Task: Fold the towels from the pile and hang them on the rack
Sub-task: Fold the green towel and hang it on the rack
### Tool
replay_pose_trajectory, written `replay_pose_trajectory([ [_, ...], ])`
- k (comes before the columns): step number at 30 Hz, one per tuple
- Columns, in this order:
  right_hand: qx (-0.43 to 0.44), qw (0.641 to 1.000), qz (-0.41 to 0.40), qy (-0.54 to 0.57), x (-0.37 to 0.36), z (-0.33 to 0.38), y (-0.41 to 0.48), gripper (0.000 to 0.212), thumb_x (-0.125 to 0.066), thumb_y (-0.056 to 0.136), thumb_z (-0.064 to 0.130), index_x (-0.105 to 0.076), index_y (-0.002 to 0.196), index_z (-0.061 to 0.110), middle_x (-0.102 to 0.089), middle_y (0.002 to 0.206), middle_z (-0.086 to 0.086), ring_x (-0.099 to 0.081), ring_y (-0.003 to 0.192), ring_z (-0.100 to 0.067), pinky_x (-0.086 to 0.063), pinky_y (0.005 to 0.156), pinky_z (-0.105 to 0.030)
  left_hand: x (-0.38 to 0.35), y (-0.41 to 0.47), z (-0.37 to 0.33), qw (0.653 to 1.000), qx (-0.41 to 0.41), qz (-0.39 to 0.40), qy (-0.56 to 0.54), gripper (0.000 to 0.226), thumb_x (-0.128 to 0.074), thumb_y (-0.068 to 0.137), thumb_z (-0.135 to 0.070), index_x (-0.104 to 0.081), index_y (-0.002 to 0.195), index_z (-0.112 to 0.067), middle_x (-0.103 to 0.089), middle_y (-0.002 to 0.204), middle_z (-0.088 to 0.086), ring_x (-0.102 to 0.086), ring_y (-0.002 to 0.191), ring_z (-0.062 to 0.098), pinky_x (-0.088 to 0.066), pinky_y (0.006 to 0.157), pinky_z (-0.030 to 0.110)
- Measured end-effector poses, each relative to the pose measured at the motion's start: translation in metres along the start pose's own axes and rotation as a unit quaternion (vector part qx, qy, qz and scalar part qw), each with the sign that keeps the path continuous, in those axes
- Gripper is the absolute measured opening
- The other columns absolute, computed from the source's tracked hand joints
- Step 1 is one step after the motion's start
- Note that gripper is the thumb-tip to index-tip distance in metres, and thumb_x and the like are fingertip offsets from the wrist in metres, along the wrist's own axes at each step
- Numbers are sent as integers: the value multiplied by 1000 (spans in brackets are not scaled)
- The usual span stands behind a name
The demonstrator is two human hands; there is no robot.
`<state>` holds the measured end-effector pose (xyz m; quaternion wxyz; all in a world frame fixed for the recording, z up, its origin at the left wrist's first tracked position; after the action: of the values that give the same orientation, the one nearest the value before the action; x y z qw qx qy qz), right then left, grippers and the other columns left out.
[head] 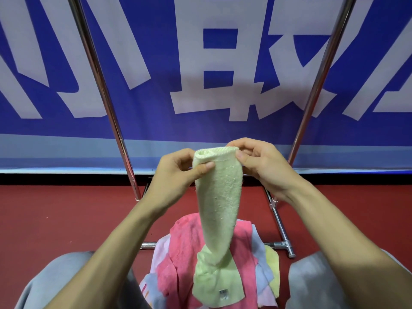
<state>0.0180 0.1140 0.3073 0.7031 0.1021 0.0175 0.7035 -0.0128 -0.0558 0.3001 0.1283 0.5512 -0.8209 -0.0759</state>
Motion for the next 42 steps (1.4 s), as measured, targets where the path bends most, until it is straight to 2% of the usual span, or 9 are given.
replay_pose_trajectory([
  [3,-14,1000,18,10,-4,-6,1,19,-57,88,18,-66,104,15,-70,96,-8,-64,89,-18,-50,84,-31,-2,-1,3,999,-8,-26,-18,19,-68,86,-17,-62,89,1,-70,84,18,-61,78,17,-47,73,36],
  [6,4,999,0,-33,-9,-5,2,15,-61,91,11,-66,105,10,-70,93,-8,-66,83,-13,-52,79,-25,-2,1,8,999,-2,-33,-4,23,-66,85,-30,-61,88,-8,-66,85,28,-57,73,22,-44,71,38],
  [11,1,989,-58,-132,2,-12,6,9,-70,84,15,-71,91,9,-73,88,-12,-68,79,-26,-55,78,-31,-4,1,9,998,-10,-27,54,15,-59,85,-25,-72,91,-23,-72,85,11,-60,74,13,-47,71,33],
  [16,-15,982,-105,-155,14,-11,1,10,-75,78,13,-73,88,14,-73,87,-12,-67,81,-22,-55,85,-42,-8,1,13,998,28,31,40,10,-67,84,-21,-70,91,-14,-68,75,9,-58,72,12,-46,70,32],
  [20,3,983,-112,-146,16,9,-3,11,-75,78,7,-72,88,11,-72,81,-6,-65,78,-17,-55,81,-36,-15,2,0,996,13,58,59,12,-73,80,-21,-68,85,-11,-64,74,6,-57,71,16,-45,67,36],
  [26,75,981,-138,-114,23,92,1,9,-66,85,3,-70,91,7,-64,72,-1,-56,63,-8,-48,58,-20,-6,24,-79,994,-79,10,76,22,-63,88,-32,-70,89,-11,-65,79,4,-56,74,14,-48,68,39],
  [31,121,979,-139,-84,28,163,7,20,-56,91,0,-67,108,-2,-65,93,-13,-59,83,-17,-51,74,-27,0,44,-158,987,-126,22,102,14,-57,95,-22,-70,96,-18,-68,89,7,-60,80,14,-54,75,40],
  [34,161,970,-146,-110,33,211,5,22,-55,92,0,-66,110,-1,-66,93,-9,-61,79,-11,-52,69,-21,7,54,-207,976,-162,34,139,12,-57,95,-25,-69,92,-21,-70,92,10,-63,83,17,-55,80,47],
  [42,332,914,-217,-88,34,354,-23,20,-64,89,10,-68,108,4,-70,100,-7,-67,95,-17,-57,83,-31,25,50,-358,935,-321,-5,151,23,-52,97,-31,-63,91,-12,-55,77,-7,-49,68,2,-44,61,21],
])
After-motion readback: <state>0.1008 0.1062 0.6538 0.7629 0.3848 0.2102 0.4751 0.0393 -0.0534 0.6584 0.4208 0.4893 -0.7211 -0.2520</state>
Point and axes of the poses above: each hand's wrist, its own y-axis towards the middle knuckle, its own x-axis out of the back of the hand, z = x × y, the point moved 7 cm from there along y, towards the middle knuckle
